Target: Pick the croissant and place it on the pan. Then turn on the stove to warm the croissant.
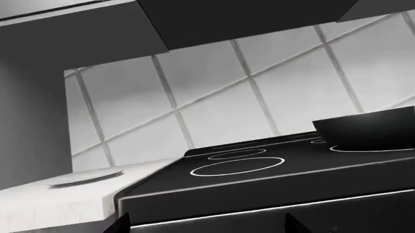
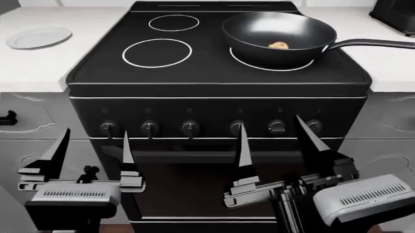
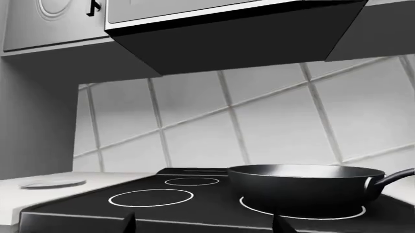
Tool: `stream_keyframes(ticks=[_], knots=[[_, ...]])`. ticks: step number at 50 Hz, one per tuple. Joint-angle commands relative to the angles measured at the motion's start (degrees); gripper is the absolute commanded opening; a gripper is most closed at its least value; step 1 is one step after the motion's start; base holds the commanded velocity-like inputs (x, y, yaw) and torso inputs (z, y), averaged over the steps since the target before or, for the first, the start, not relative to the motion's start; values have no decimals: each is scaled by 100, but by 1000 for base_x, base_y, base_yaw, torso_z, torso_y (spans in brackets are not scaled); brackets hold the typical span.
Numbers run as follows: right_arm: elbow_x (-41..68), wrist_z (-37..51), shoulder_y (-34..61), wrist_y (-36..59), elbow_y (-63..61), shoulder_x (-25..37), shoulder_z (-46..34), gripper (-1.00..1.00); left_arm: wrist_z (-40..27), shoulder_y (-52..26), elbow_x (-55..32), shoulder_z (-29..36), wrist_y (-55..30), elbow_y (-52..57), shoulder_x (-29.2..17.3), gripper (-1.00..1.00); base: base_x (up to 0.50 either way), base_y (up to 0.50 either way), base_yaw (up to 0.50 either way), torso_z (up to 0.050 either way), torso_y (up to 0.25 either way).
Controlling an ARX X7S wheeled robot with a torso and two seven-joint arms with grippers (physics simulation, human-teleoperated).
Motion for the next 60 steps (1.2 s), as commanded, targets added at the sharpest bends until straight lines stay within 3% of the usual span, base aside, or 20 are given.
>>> stream_keyframes(ticks=[1, 60], knots=[[50, -56, -97, -165, 161, -99, 20, 100, -10, -28, 30, 26, 63, -178, 57, 100, 0, 0, 0, -50, 0], [11, 149, -3, 749, -17, -181, 96, 100, -174, -89, 3, -93, 75, -478, 113, 100, 0, 0, 0, -50, 0]])
